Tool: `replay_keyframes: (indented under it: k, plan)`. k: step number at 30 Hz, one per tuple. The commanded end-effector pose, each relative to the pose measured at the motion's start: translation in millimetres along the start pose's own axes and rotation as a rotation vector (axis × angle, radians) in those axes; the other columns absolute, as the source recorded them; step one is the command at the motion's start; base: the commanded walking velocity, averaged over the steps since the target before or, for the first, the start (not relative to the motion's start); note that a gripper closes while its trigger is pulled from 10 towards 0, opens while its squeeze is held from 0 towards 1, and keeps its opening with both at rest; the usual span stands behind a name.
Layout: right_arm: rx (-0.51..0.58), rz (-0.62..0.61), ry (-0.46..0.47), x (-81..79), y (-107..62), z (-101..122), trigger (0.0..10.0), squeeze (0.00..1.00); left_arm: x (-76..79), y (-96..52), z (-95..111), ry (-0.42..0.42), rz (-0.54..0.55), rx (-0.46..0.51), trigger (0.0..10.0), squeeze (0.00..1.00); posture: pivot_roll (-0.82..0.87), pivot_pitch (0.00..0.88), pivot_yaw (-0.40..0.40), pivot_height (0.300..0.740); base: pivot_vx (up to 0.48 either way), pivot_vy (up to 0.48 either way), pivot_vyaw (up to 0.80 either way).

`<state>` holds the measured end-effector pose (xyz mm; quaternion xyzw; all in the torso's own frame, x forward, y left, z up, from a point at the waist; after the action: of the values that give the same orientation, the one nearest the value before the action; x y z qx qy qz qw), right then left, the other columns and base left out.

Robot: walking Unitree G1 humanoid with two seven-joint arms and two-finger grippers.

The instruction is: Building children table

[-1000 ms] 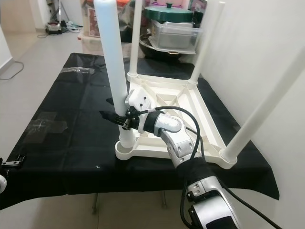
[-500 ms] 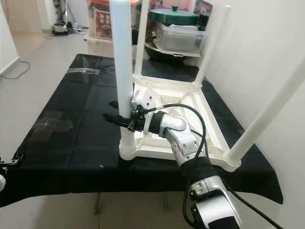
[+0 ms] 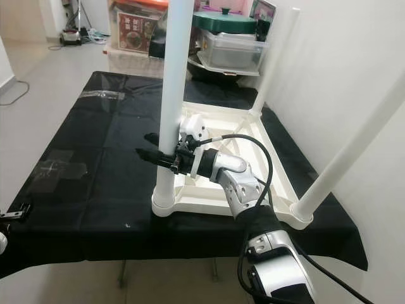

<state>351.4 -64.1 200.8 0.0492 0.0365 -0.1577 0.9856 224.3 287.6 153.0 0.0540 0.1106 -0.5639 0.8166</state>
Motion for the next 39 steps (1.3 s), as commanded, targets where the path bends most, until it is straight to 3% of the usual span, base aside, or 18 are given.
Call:
replay_keyframes:
  k: [1, 2, 10, 11, 12, 13, 14, 15, 17, 22, 23, 27, 31, 39]
  plan:
    - [-0.12, -0.001, 0.14, -3.0, -3.1, -37.7, 0.0, 0.0, 1.7, -3.2, -1.2, -0.023, -0.004, -0.01, 10.0, 0.0, 0.15, 0.0, -0.151, 0.74, 0.0, 0.0, 0.0]
    - [-0.135, -0.065, 0.169, 0.0, -0.8, -42.8, 0.0, 0.0, 1.3, -3.8, -1.2, -0.026, -0.002, -0.012, 10.0, 0.0, 0.14, 0.0, -0.148, 0.74, 0.0, 0.0, 0.0]
    - [-0.124, -0.2, 0.225, 5.9, 1.5, -47.4, 0.0, 0.0, 1.4, -2.9, -1.0, -0.029, -0.002, -0.013, 10.0, 0.0, 0.14, 0.0, -0.147, 0.74, 0.0, 0.0, 0.0]
    - [-0.112, -0.311, 0.231, 12.9, -0.6, -51.0, 0.0, 0.0, 0.9, -2.5, -1.1, -0.029, 0.0, -0.014, 10.0, 0.0, 0.13, 0.0, -0.144, 0.74, 0.0, 0.0, 0.0]
    - [-0.112, -0.311, 0.231, 12.9, -0.6, -51.0, 0.0, 0.0, 0.9, -2.5, -1.1, -0.029, 0.0, -0.014, 10.0, 0.0, 0.13, 0.0, -0.144, 0.74, 0.0, 0.0, 0.0]
    - [-0.095, -0.478, 0.232, 23.3, -7.4, -54.9, 0.0, 0.0, 0.1, -2.6, -1.5, -0.03, 0.005, -0.015, 10.0, 0.0, 0.13, 0.0, -0.146, 0.74, 0.0, 0.0, 0.0]
    - [-0.095, -0.478, 0.232, 23.3, -7.4, -54.9, 0.0, 0.0, 0.1, -2.6, -1.5, -0.03, 0.005, -0.015, 10.0, 0.0, 0.13, 0.0, -0.146, 0.74, 0.0, 0.0, 0.0]
    - [-0.081, -0.738, 0.223, 34.3, -25.4, -62.3, 0.0, 0.0, -2.1, -3.6, -2.7, -0.032, 0.018, -0.021, 10.0, 0.0, 0.13, 0.0, -0.144, 0.74, 0.0, 0.0, 0.0]
    - [-0.077, -0.92, 0.232, 35.2, -43.7, -68.7, 0.0, 0.0, -3.7, -4.9, -3.9, -0.033, 0.026, -0.028, 10.0, 0.0, 0.12, 0.0, -0.135, 0.74, 0.0, 0.0, 0.0]
    - [-0.07, -1.08, 0.205, 23.4, -60.5, -75.0, 0.0, 0.0, -5.1, -4.4, -5.7, -0.034, 0.037, -0.039, 10.0, 0.0, 0.1, 0.0, -0.102, 0.74, 0.0, 0.0, 0.0]
    - [-0.07, -1.08, 0.205, 23.4, -60.5, -75.0, 0.0, 0.0, -5.1, -4.4, -5.7, -0.034, 0.037, -0.039, 10.0, 0.0, 0.1, 0.0, -0.102, 0.74, 0.0, 0.0, 0.0]
    - [-0.039, -1.289, 0.169, 29.8, -78.6, -67.3, 0.0, 0.0, -5.4, 3.1, -6.6, -0.033, 0.058, -0.054, 10.0, 0.0, 0.09, 0.0, -0.089, 0.74, 0.0, 0.0, 0.0]
    - [-0.055, -1.352, 0.167, 30.7, -74.1, -63.8, 0.0, 0.0, -5.7, 9.7, -6.5, -0.033, 0.072, -0.066, 10.0, 0.0, 0.08, 0.0, -0.082, 0.74, 0.0, 0.0, 0.0]
    - [-0.067, -1.331, 0.158, 26.2, -64.5, -62.8, 0.0, 0.0, -3.7, 11.3, -7.0, -0.026, 0.071, -0.069, 10.0, 0.0, 0.09, 0.0, -0.091, 0.74, 0.0, 0.0, 0.0]
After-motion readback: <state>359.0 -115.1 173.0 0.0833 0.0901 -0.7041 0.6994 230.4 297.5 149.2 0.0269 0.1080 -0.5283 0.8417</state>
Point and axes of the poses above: a point about 5 cm out from each wrist's last joint towards the gripper, its own y axis pointing out of the wrist towards the gripper, its own z axis along the axis of the wrist's last joint, x = y × z, the point moved 2 cm from there along y, pointing out of the wrist towards the gripper, and after that the axes turned 8 degrees about y, right-handed, at the moved point
